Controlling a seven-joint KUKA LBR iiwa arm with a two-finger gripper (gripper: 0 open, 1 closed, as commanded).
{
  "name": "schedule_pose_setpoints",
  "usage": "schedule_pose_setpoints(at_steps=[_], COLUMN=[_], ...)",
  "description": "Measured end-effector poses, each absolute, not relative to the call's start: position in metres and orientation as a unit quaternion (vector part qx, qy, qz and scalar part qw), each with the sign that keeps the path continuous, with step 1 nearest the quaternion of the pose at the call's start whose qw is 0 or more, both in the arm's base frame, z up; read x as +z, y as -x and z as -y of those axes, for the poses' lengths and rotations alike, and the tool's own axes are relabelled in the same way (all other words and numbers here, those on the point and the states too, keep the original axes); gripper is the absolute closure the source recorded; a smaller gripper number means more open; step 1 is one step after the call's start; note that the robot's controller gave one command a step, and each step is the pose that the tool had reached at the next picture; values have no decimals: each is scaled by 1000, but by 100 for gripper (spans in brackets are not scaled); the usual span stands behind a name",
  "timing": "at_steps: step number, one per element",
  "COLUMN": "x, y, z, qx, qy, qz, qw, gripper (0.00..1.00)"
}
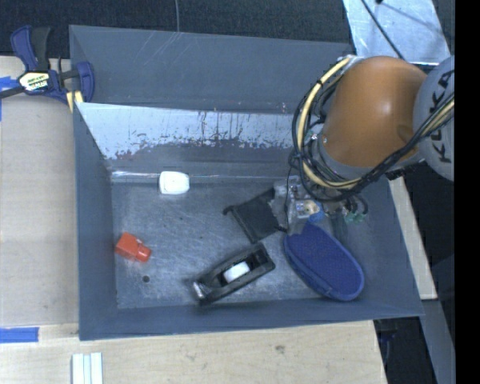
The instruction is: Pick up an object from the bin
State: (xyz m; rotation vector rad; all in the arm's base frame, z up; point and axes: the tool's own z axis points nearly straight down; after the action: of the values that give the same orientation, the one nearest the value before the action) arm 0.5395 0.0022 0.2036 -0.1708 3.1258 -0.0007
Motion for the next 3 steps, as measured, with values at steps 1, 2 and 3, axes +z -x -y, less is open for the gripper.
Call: schedule_pose_setpoints(at_steps=[1,2,3], x=[68,72,71], y=[-558,-559,-557], z=[-8,-9,-11], qx=[-3,-2,0], qy=[0,1,1], qz=[-1000,-1000,-1000], qw=[5,7,5], gripper=[100,0,100])
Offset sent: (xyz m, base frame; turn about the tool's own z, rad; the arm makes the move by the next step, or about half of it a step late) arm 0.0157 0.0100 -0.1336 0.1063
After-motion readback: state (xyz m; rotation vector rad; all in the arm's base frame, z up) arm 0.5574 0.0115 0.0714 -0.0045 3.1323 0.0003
